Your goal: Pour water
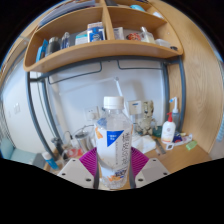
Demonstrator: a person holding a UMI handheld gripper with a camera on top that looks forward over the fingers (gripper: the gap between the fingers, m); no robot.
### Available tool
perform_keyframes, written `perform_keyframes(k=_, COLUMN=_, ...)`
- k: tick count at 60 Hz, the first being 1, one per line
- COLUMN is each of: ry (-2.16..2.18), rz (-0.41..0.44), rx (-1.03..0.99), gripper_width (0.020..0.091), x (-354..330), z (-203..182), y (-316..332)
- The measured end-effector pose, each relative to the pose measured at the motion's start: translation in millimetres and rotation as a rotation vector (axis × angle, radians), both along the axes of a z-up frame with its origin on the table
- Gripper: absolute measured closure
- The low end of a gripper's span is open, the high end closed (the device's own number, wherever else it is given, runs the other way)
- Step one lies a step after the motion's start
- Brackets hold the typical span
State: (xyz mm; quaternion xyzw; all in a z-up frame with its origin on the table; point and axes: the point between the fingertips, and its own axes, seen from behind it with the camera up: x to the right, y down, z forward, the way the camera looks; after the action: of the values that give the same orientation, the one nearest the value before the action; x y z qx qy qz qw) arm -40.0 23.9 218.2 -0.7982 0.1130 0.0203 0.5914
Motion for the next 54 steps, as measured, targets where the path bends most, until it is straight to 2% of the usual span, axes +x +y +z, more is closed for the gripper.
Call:
perform_keyframes(k=15, ry=-0.132, rz=-0.054, rx=-0.046, gripper_width=0.0686, x=65, z=-71, y=10)
perform_keyframes(k=25, ry=-0.152, rz=-0.092, rx=-0.048, gripper_width=0.0687, x=86, z=-96, y=16)
perform_keyframes(k=36, ry=-0.108, rz=-0.069, rx=-0.072, gripper_width=0.0662, x=80, z=-131, y=16)
perform_keyframes(k=44, ry=-0.173, rz=-0.050, rx=-0.062, gripper_width=0.0598, x=76, z=-135, y=12)
perform_keyframes(k=49, ry=-0.174, rz=-0.080, rx=-0.066, gripper_width=0.0556, x=81, z=-138, y=9)
perform_keyframes(k=54, ry=-0.174, rz=-0.081, rx=-0.171, gripper_width=0.0452, x=81, z=-165, y=0)
